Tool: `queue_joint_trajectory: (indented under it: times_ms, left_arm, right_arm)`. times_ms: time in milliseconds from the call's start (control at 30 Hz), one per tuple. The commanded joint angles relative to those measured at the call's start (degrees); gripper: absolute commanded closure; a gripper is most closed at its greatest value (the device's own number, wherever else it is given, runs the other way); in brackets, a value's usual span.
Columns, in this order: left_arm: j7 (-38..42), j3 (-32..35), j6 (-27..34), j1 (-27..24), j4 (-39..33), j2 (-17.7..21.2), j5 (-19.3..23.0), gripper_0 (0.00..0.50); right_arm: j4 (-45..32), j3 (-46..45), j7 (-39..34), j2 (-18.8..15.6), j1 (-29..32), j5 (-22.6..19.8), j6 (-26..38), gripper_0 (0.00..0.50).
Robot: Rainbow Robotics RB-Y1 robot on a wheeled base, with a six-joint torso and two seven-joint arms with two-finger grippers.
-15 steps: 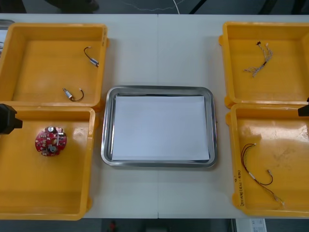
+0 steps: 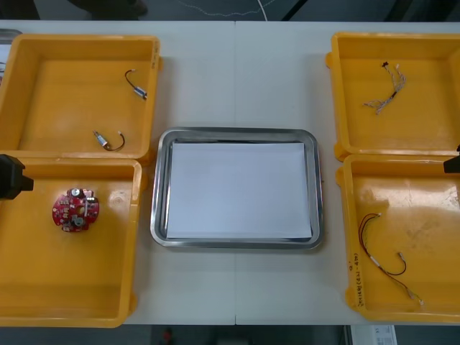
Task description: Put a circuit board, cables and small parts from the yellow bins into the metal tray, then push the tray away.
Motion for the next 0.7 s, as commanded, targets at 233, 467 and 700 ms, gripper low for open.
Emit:
queue_joint_trajectory:
  times_ms: [233, 467, 700]
  left_arm:
    - [-3.2, -0.8, 0.4, -1.0, -1.8, 0.2, -0.4, 0.000]
    - [-3.2, -0.8, 0.4, -1.0, -1.8, 0.2, -0.4, 0.000]
    - [-3.2, -0.8, 0.4, -1.0, -1.8, 0.2, -0.4, 0.000]
  right_arm:
    - [-0.7, 0.5, -1.7, 0.8, 0.2, 0.4, 0.2, 0.000]
    - [-0.7, 0.5, -1.7, 0.8, 0.2, 0.4, 0.2, 0.000]
    - [-0.7, 0.5, -1.7, 0.8, 0.2, 0.4, 0.2, 0.000]
